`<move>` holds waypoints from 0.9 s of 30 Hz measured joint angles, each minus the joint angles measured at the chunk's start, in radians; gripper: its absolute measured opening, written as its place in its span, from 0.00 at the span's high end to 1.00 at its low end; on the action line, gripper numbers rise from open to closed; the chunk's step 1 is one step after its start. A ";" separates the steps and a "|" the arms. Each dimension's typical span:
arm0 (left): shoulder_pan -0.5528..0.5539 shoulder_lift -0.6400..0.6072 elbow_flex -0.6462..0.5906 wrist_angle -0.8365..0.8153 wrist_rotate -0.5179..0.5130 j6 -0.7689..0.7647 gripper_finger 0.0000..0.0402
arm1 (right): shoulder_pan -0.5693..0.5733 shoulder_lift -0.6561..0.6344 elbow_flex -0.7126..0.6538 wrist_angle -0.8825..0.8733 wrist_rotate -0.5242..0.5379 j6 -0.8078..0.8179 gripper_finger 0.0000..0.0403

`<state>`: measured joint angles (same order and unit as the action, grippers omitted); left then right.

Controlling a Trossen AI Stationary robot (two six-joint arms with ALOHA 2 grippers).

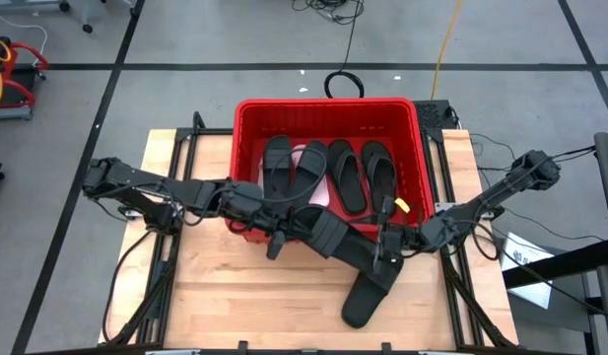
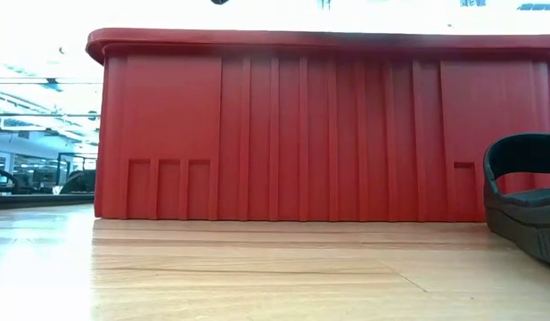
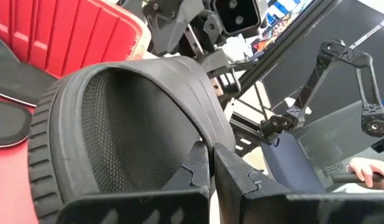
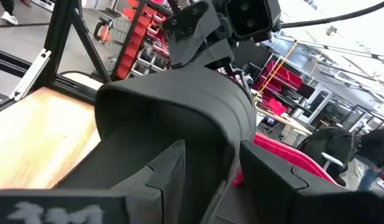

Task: Pick and place slides into bin
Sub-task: Put the black slipper into the red bin

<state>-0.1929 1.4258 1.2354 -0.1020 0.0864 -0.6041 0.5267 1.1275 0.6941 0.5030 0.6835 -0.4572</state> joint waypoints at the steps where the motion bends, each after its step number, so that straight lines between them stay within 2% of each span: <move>1: -0.003 0.000 0.000 0.000 -0.003 0.000 1.00 | -0.004 0.000 0.000 0.000 0.000 0.000 0.64; 7: -0.019 0.000 0.000 -0.002 -0.029 -0.001 1.00 | -0.035 0.000 0.000 0.015 -0.012 0.001 0.65; 13: -0.019 0.000 0.000 0.000 -0.039 0.004 1.00 | -0.078 0.001 0.000 0.054 -0.137 0.000 0.66; 18: -0.019 0.000 0.000 -0.001 -0.049 0.004 1.00 | -0.116 0.001 0.000 0.053 -0.138 0.039 0.69; 22: -0.019 0.000 0.000 -0.001 -0.064 0.011 1.00 | -0.134 0.006 0.000 0.051 -0.142 0.050 0.76; 27: -0.019 0.000 0.000 -0.002 -0.069 0.018 1.00 | -0.136 0.020 0.000 0.054 -0.169 0.052 0.93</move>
<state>-0.2122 1.4261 1.2354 -0.1038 0.0177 -0.5857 0.3908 1.1471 0.6941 0.5570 0.5150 -0.4047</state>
